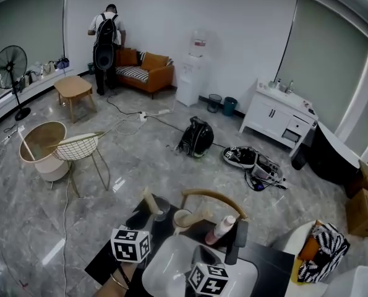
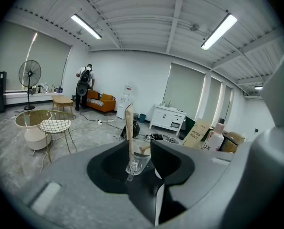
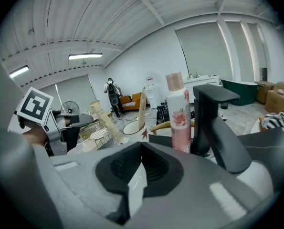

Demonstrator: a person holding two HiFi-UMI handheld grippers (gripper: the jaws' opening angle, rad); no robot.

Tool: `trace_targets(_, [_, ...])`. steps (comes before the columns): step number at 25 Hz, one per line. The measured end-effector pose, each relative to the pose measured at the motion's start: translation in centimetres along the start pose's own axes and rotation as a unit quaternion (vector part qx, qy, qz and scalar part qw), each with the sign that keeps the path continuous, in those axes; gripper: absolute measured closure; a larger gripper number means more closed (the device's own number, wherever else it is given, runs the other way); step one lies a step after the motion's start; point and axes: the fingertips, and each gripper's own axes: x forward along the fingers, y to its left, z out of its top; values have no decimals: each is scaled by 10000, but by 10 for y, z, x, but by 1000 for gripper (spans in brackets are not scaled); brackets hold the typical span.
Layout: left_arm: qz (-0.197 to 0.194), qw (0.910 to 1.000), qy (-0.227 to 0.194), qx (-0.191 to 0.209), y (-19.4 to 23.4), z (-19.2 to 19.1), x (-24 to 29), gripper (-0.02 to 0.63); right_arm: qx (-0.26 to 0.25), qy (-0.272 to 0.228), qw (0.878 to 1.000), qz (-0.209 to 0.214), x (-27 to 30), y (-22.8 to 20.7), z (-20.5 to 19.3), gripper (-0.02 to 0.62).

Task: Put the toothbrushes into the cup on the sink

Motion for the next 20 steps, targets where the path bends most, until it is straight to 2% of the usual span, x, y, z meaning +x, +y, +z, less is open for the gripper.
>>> trace_targets(9, [145,9997,-180,102,-12,0,-44,482,-94,-166,9997,124,-24,7,7,592])
trace_targets(20, [246,9985,-484,118,-38,-3,-108,514,-453,-358,9981,220,-73,16,12,592])
